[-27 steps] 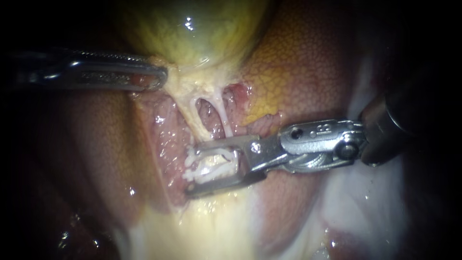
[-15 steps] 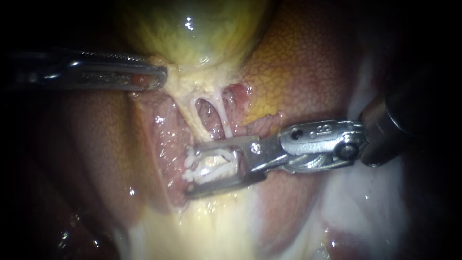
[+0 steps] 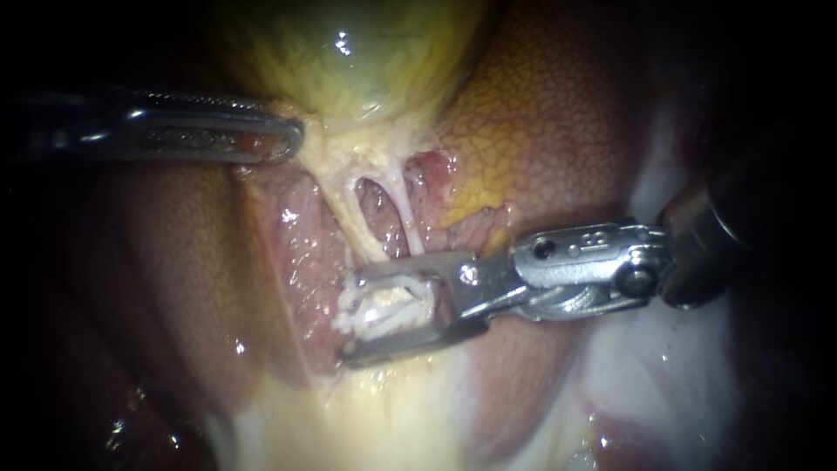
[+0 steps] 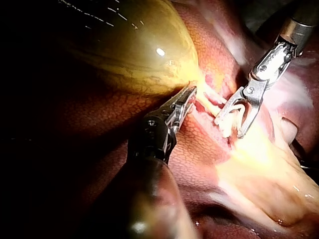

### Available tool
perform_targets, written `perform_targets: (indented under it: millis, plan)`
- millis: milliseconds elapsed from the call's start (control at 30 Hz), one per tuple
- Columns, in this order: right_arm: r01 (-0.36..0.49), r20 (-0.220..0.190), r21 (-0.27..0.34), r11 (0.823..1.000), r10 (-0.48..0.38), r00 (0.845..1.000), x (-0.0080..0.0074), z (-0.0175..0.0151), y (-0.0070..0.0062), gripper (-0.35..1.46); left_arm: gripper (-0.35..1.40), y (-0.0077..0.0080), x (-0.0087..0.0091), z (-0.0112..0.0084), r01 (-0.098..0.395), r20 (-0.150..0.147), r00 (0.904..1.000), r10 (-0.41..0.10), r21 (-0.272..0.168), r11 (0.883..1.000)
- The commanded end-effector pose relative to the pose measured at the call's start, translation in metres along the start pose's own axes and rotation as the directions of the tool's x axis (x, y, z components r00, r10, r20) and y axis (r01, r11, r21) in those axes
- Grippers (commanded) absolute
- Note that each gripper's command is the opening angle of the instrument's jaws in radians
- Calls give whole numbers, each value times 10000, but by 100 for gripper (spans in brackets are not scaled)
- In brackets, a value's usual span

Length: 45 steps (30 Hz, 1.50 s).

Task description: Clipping second clip left tube

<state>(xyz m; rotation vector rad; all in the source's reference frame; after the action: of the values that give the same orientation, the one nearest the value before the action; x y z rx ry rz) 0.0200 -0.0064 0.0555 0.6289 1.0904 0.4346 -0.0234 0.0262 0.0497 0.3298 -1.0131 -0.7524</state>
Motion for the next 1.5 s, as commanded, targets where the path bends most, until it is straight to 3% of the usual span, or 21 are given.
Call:
perform_targets:
  millis: [33, 533, 733, 1000, 1500]
  plan:
    - [-8, -24, 35, 10000, 8, 10000, 1, -1, -1, 42, -35, 0, 0, 0, 0, -2, 10000, 0, 2, 10000]
    - [-89, -301, 422, 9991, 102, 9995, 19, -24, -23, 42, -35, 0, 0, 0, 0, -2, 10000, 0, 4, 10000]
    - [-29, -295, 485, 9988, 44, 9996, 19, -34, -27, 42, -35, 0, 0, 0, -1, -2, 10000, 1, 4, 10000]
    - [-22, -315, 543, 9985, 39, 9995, 15, -45, -26, 42, -35, 0, 0, 0, -1, -2, 10000, 1, 4, 10000]
    - [-3, -419, 612, 9981, 29, 9991, 10, -48, -14, 42, -35, 0, 0, 0, -1, -2, 10000, 1, 5, 10000]
